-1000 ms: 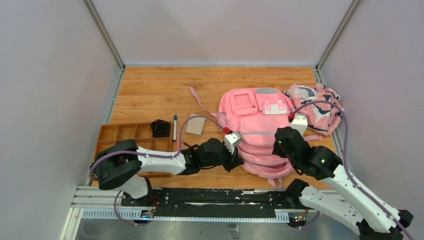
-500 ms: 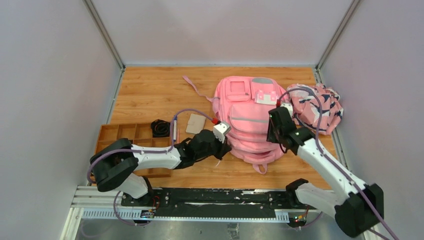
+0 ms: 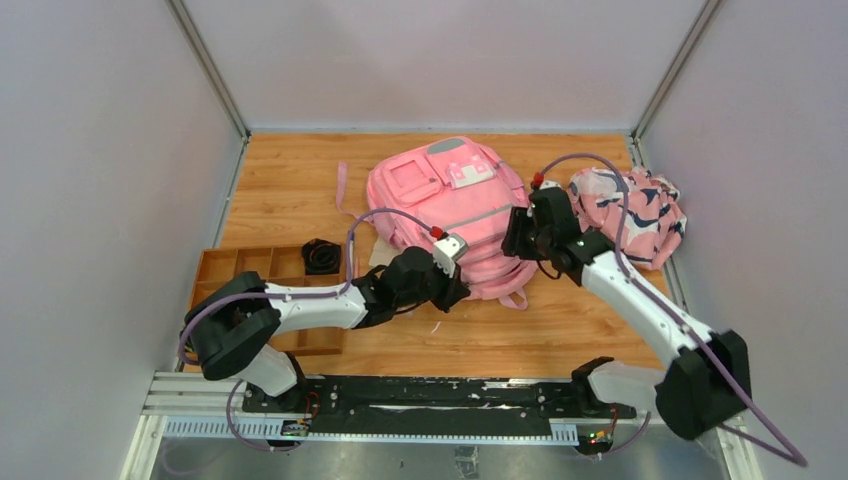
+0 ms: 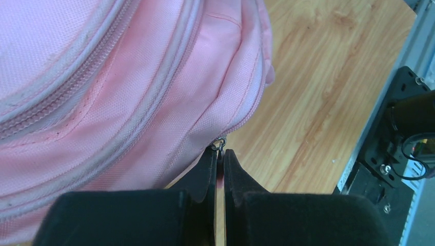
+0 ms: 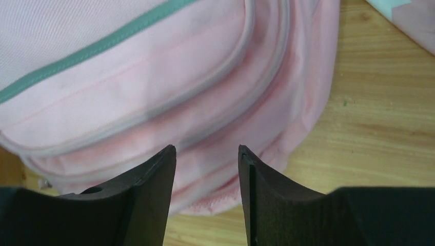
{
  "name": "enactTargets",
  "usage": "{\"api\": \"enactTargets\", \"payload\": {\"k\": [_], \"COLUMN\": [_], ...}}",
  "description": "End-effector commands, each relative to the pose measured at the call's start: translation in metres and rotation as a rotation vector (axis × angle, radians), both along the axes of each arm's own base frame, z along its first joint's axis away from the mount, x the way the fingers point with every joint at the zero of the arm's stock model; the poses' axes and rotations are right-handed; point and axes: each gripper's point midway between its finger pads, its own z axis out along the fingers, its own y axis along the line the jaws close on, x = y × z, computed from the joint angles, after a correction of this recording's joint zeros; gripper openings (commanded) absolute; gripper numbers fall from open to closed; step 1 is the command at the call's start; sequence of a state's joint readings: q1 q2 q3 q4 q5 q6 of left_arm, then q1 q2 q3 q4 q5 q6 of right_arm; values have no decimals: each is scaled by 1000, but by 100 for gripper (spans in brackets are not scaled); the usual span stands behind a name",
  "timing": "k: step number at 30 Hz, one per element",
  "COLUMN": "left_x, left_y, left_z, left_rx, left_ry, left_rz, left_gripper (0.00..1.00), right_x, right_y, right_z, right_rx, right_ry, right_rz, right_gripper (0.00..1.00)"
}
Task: Pack the student bag
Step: Zip the student bag at the center of the board.
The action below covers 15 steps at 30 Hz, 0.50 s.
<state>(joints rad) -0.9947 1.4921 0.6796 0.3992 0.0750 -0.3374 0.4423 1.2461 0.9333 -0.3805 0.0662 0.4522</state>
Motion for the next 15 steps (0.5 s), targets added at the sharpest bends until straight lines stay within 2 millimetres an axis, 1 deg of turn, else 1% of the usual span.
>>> {"api": "enactTargets", "payload": {"k": [1,2,3,4,5,6,8,10,13,15], "left_x": [-6,-6,-6,-6,-5,-4,0,6,20,22], "left_y": [-20,-21,-22,-22,-21,-19,-10,3,30,46], "left_z": [27,29,29,29,30,33,37,43,53,54], "left_rx": [-84,-79,-70,-58,-45,-35,-5,23,29,12], "left_ry": [-10,-5,5,17,26,35,45,61,102,155], "left_rz": [-69,-69,-67,-64,-54,-40,7,84,251,319], "left_gripper": [0,7,18,29,37,41,44,45,44,47], "right_x": [-47,-57,-67,-78,-88,-96,-112,-122,-131,-135], "right_y": [-10,-14,-19,-19,-20,-22,-18,-12,4,14], "right_z": [17,18,15,14,12,10,8,7,4,-4], "right_rx": [89,94,94,111,122,130,160,191,223,200], "right_ry": [-48,-62,-64,-62,-60,-55,-43,-37,-30,-27], "right_rz": [17,21,22,42,56,67,111,151,208,240], "right_gripper": [55,58,60,61,62,62,62,62,62,63]}}
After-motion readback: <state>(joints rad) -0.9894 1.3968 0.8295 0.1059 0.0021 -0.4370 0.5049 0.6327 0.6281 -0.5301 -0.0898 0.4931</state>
